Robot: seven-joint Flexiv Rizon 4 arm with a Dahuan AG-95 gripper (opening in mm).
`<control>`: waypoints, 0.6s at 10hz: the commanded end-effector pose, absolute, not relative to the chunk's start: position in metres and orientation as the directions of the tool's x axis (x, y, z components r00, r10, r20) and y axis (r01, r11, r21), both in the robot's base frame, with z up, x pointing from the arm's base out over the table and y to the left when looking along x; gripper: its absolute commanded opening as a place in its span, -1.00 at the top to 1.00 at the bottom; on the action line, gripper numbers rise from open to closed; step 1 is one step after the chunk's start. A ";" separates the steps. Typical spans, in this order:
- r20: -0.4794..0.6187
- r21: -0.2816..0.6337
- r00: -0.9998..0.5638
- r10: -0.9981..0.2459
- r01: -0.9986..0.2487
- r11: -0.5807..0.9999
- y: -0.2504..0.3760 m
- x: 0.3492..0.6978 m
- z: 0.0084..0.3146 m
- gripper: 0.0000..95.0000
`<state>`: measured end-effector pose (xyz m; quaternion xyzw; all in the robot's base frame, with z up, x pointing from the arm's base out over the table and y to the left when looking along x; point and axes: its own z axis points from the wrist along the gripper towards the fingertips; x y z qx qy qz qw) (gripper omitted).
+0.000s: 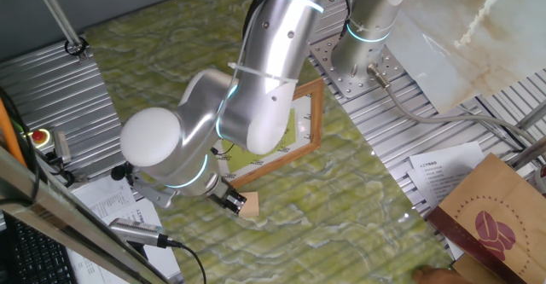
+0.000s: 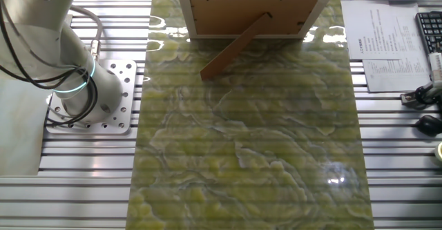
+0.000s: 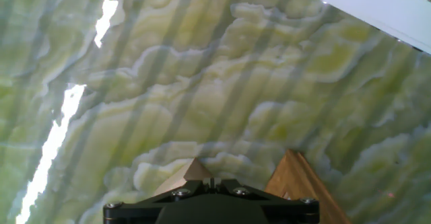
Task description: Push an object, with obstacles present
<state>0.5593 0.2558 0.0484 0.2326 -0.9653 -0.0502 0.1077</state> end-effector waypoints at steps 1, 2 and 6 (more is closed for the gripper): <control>0.161 0.127 -0.888 -0.431 -0.415 0.901 0.255 0.559 0.057 1.00; 0.149 0.125 -0.895 -0.422 -0.406 0.905 0.255 0.558 0.060 1.00; 0.093 0.093 -0.941 -0.327 -0.318 0.943 0.257 0.559 0.072 1.00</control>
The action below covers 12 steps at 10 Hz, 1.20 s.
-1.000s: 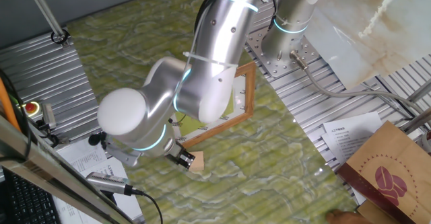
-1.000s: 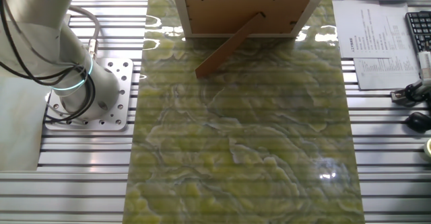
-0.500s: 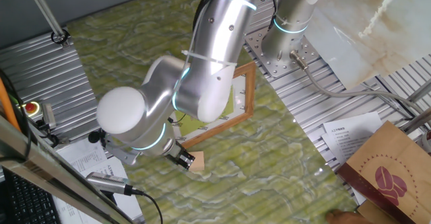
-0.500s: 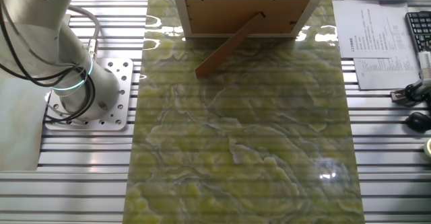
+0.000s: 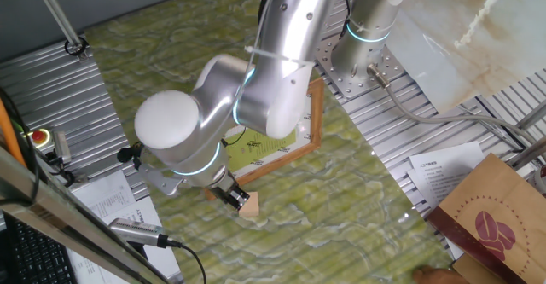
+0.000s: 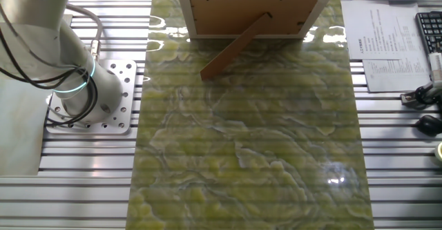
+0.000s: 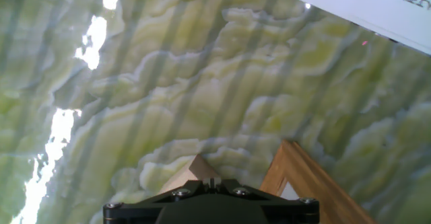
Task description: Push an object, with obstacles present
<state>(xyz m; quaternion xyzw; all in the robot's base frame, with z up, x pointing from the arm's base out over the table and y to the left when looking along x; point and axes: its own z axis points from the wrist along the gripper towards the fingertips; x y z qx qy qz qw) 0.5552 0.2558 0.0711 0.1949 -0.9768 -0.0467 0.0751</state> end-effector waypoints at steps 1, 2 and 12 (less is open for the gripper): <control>0.072 0.079 -0.954 -0.291 -0.285 0.955 0.259 0.560 0.075 1.00; 0.067 0.068 -0.965 -0.252 -0.248 0.966 0.262 0.564 0.083 1.00; -0.017 0.007 -0.992 -0.125 -0.125 0.992 0.213 0.636 0.183 1.00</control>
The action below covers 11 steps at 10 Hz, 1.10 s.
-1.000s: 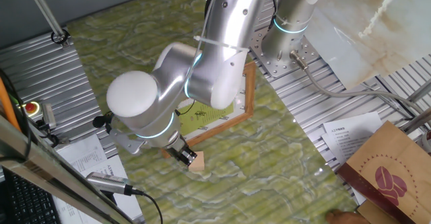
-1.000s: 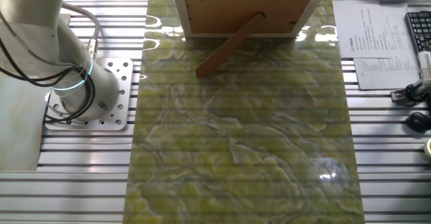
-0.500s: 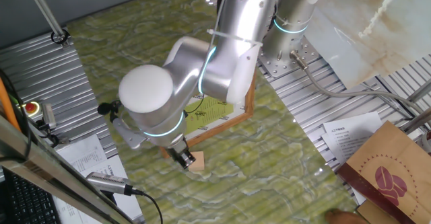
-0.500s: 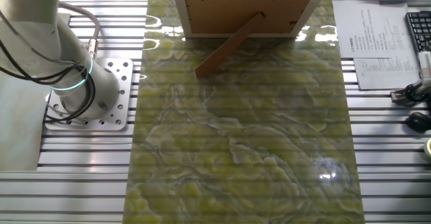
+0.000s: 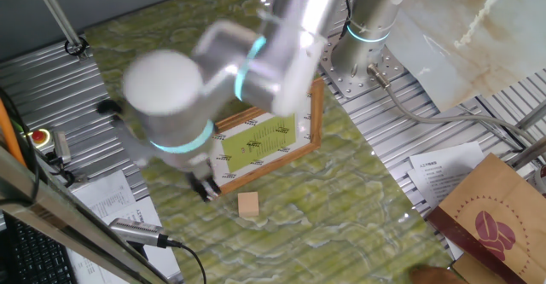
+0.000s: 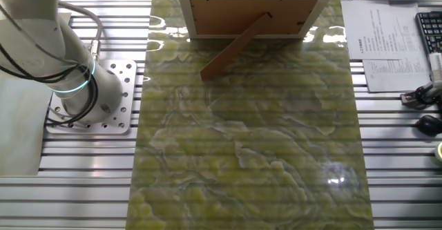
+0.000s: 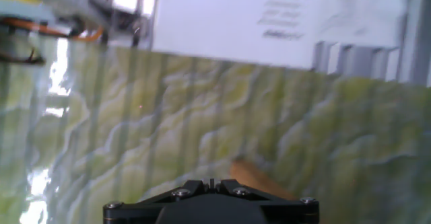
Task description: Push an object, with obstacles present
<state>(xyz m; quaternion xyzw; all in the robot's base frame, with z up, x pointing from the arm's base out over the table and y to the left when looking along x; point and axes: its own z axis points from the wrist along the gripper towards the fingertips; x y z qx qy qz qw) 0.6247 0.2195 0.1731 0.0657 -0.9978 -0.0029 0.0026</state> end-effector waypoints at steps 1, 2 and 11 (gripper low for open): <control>-0.032 0.017 -0.992 -0.120 -0.120 0.993 0.209 0.643 0.191 1.00; -0.028 0.020 -0.994 -0.103 -0.103 0.994 0.207 0.647 0.198 1.00; -0.081 0.019 -0.984 -0.158 -0.160 0.987 0.158 0.642 0.208 1.00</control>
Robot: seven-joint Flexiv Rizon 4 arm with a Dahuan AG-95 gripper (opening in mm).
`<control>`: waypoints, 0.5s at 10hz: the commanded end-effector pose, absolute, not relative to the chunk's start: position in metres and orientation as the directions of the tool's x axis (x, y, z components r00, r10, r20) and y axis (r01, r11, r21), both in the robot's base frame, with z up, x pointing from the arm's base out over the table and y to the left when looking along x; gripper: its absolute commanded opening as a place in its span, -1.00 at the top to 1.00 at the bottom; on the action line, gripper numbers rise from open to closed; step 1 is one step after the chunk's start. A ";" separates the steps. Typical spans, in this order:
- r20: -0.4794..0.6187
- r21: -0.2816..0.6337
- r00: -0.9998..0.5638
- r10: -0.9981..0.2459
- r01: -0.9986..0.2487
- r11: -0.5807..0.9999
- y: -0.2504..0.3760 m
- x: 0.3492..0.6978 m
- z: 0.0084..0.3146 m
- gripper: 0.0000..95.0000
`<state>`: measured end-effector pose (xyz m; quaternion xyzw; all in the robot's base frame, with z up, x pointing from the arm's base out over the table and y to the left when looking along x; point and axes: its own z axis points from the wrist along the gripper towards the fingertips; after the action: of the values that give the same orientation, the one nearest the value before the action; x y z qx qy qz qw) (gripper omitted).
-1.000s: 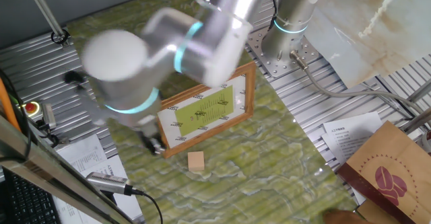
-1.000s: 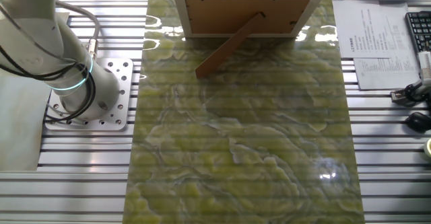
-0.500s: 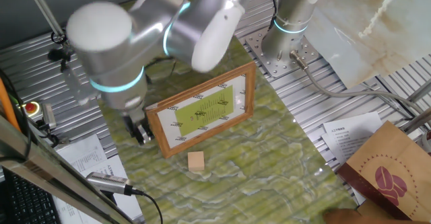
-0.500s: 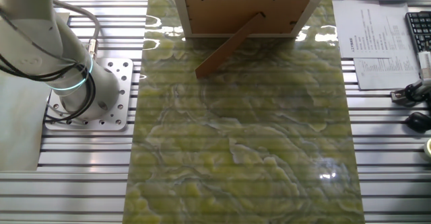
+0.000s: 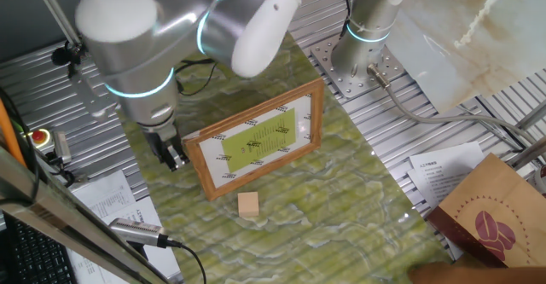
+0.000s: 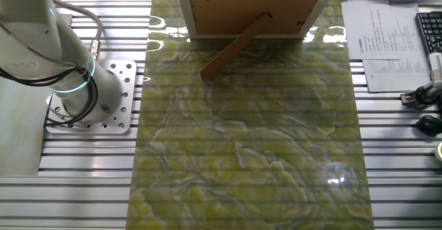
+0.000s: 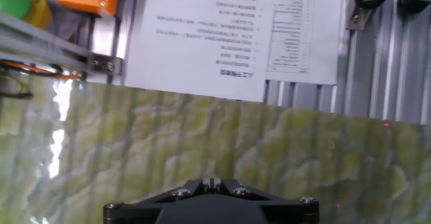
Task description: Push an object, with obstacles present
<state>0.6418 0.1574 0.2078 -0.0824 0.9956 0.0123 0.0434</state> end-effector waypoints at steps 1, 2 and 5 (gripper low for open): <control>-0.049 0.026 -0.993 -0.106 -0.108 0.994 0.162 0.644 0.206 1.00; -0.041 0.026 -0.995 -0.090 -0.091 0.995 0.162 0.644 0.206 1.00; -0.047 0.018 -0.997 -0.058 -0.059 0.998 0.162 0.644 0.206 1.00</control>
<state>0.6479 0.1634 0.2057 -0.0302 0.9993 0.0097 0.0208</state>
